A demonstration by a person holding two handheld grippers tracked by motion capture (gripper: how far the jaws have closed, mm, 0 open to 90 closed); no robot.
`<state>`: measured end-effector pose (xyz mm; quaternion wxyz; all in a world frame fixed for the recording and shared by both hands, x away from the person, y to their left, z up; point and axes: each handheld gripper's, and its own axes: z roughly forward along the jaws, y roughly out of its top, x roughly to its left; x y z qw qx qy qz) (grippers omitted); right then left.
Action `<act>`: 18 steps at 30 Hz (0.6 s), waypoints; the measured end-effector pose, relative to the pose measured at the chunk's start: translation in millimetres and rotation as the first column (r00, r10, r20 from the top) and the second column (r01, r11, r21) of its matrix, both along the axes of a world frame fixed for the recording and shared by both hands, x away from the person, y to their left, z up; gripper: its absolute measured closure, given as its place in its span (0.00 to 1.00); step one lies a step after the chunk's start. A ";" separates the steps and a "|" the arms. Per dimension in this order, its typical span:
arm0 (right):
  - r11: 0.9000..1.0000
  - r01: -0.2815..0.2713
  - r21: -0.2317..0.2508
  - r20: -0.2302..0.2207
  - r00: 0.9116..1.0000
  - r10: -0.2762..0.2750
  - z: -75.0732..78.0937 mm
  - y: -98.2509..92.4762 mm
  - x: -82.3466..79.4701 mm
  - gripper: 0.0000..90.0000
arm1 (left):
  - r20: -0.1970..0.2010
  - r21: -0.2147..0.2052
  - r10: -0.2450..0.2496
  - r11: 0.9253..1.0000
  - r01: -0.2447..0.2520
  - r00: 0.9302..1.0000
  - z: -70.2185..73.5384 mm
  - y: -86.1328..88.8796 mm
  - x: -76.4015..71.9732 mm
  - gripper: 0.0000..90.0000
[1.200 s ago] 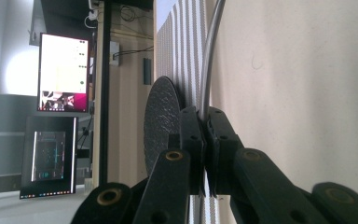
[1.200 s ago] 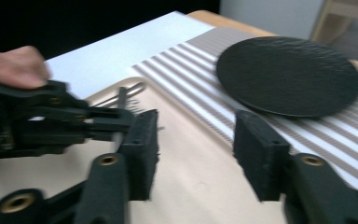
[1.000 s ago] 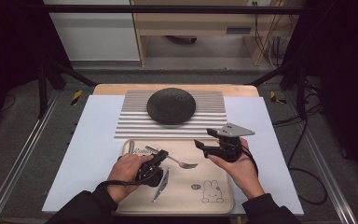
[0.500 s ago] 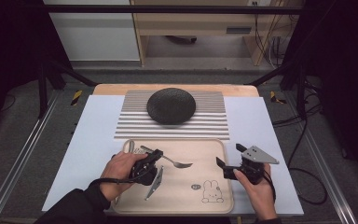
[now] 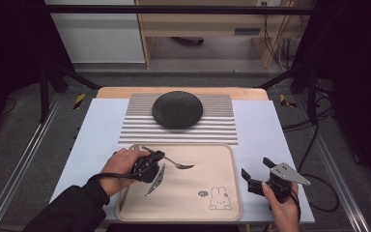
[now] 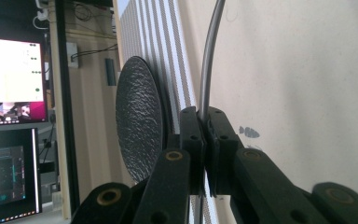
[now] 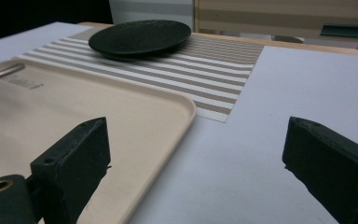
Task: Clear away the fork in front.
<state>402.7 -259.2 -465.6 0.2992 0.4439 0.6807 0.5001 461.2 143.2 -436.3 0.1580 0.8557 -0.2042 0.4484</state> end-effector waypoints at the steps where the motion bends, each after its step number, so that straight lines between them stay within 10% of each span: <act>1: 1.000 0.004 -0.008 0.005 1.000 -0.004 -0.4 0.3 0.3 0.09 | -0.002 0.007 -0.001 1.000 0.001 1.000 -0.3 0.7 1.9 0.97; 18: 0.999 -0.001 -0.043 0.007 1.000 0.002 -3.4 3.9 1.8 0.08 | -0.039 0.090 -0.011 0.996 0.015 0.999 -12.3 7.5 6.0 0.97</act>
